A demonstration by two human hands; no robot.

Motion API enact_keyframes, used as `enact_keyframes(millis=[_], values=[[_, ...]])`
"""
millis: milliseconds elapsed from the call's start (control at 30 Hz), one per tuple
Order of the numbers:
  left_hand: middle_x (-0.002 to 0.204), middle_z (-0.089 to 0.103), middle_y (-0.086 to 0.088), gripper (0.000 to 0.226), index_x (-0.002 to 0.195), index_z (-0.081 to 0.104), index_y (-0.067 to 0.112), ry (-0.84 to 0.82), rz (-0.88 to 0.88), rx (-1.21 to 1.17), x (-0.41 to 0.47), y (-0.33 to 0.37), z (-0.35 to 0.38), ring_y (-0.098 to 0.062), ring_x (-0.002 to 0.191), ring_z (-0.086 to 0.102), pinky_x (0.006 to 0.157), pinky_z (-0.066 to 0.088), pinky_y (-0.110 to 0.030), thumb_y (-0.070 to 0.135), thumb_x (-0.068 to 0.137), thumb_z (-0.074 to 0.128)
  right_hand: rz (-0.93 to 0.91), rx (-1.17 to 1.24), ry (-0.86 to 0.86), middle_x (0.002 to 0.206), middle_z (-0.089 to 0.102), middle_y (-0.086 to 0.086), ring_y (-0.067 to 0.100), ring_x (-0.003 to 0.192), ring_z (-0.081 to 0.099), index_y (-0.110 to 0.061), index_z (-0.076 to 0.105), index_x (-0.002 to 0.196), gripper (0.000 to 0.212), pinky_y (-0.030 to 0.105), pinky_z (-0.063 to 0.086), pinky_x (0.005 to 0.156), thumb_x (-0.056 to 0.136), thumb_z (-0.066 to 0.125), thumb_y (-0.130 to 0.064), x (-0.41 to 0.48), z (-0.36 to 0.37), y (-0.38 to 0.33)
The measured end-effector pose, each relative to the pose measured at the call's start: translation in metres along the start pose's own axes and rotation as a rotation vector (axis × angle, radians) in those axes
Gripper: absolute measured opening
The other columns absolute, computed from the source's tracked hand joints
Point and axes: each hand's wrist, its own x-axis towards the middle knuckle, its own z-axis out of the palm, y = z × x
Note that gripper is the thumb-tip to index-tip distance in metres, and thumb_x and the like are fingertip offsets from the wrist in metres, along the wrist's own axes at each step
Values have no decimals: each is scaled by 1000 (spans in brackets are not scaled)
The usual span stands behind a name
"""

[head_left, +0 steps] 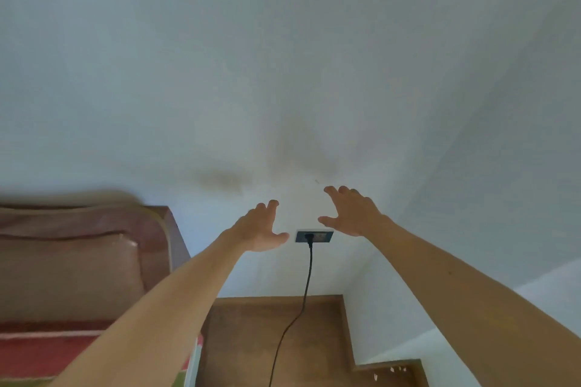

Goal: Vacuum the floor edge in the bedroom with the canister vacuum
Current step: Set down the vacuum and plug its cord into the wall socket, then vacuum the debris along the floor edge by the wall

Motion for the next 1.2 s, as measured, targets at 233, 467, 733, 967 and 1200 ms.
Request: enact_keyframes(millis=[233, 467, 733, 967, 1200], values=[[142, 43, -13, 83, 154, 17, 16, 57, 101, 152, -37, 42, -57, -31, 128, 47, 104, 44, -45, 52, 91, 58, 50, -14, 90, 142, 45, 9, 30, 128, 46, -21, 23, 152, 75, 46, 44, 100, 94, 52, -58, -74, -49, 5], [144, 42, -11, 80, 153, 18, 19, 56, 222, 259, -65, 113, -61, -30, 129, 47, 104, 42, -44, 54, 92, 57, 188, -4, 114, 145, 42, 9, 30, 130, 45, -22, 21, 153, 76, 46, 44, 102, 94, 52, -58, -161, -71, 41], [147, 38, -10, 83, 155, 15, 19, 49, 372, 318, -107, 206, -36, -30, 131, 45, 107, 40, -44, 54, 92, 56, 348, 3, 166, 141, 45, 9, 30, 127, 47, -21, 22, 152, 77, 47, 46, 100, 93, 55, -58, -276, -73, 92], [148, 38, -10, 83, 155, 16, 19, 9, 541, 380, -164, 292, 9, -29, 133, 44, 108, 38, -42, 52, 91, 57, 512, 28, 219, 137, 47, 7, 29, 125, 47, -21, 26, 150, 74, 46, 46, 97, 93, 56, -57, -400, -56, 137], [147, 40, -9, 82, 154, 19, 20, -32, 762, 452, -217, 394, 60, -30, 133, 45, 109, 39, -44, 55, 89, 57, 729, 39, 228, 135, 48, 7, 28, 123, 48, -21, 25, 150, 75, 41, 46, 89, 92, 56, -57, -532, -40, 174]])
